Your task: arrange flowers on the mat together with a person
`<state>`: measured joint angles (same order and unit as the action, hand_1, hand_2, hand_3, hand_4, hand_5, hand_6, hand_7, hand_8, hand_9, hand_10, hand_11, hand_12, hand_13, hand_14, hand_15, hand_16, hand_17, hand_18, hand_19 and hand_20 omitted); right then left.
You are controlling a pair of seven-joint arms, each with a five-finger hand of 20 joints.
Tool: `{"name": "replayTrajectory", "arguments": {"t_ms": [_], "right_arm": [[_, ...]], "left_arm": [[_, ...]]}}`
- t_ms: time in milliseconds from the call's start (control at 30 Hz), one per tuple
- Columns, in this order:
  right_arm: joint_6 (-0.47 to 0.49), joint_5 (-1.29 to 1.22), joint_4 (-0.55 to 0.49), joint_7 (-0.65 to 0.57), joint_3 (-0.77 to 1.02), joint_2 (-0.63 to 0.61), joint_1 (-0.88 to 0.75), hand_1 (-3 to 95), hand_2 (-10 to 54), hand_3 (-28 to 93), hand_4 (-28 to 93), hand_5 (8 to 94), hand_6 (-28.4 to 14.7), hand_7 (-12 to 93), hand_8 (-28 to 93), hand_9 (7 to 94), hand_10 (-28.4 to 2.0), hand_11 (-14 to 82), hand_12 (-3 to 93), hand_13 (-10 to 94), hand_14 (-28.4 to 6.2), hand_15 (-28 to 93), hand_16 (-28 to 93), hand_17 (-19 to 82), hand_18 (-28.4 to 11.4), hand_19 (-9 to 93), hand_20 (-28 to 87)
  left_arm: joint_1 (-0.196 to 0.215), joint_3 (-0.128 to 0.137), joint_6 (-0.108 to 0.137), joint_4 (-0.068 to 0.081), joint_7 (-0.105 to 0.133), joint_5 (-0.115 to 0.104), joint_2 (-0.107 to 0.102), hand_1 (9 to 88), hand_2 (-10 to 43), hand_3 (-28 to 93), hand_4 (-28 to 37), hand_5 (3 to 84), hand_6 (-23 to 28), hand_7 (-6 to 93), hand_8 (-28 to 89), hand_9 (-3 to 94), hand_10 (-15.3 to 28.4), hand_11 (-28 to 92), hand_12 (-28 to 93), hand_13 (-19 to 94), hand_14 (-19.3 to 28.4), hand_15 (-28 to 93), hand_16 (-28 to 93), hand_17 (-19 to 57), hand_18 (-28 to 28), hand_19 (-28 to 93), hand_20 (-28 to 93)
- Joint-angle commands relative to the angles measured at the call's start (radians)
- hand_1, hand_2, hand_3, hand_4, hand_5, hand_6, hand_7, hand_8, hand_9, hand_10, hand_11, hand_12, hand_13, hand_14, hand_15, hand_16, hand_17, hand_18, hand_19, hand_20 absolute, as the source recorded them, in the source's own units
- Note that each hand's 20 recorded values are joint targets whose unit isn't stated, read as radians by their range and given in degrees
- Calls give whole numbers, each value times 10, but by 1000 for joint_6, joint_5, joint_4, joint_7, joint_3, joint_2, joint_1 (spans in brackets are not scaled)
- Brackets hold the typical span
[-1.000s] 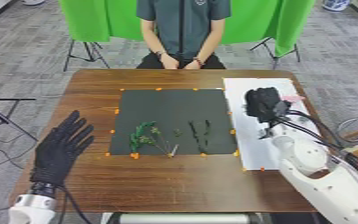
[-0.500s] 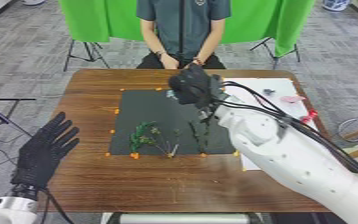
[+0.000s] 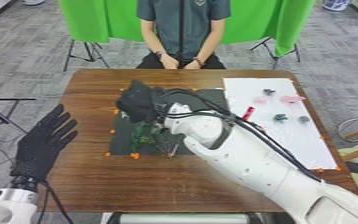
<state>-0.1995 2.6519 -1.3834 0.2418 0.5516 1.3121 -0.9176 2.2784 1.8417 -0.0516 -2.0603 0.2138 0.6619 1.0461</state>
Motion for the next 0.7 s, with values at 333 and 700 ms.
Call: {"name": "replayTrajectory", "arguments": {"t_ms": [333,700], "right_arm": [[23,190,56,32,-4,95,-44,524,-95,776,-283,719,27,468,2,901,-50,179,499,738,-49,761,280,369,-195,889,447],[145,236,18,-20,2,90,-61,465,-95,790,-283,676,21,448,-14,850,-63,203,477,695,-61,774,282,337,-194,868,457]], "left_arm": [[-52,-43,3,17,9,2,-45,241,-32,704,-283,292,33,122,-70,216,105,143,151,184,125,137,48,-119,204,380,92],[-58,-46,1,22,3,6,-44,245,-35,704,-283,291,33,123,-70,215,103,143,152,184,126,139,49,-120,204,379,92]]}}
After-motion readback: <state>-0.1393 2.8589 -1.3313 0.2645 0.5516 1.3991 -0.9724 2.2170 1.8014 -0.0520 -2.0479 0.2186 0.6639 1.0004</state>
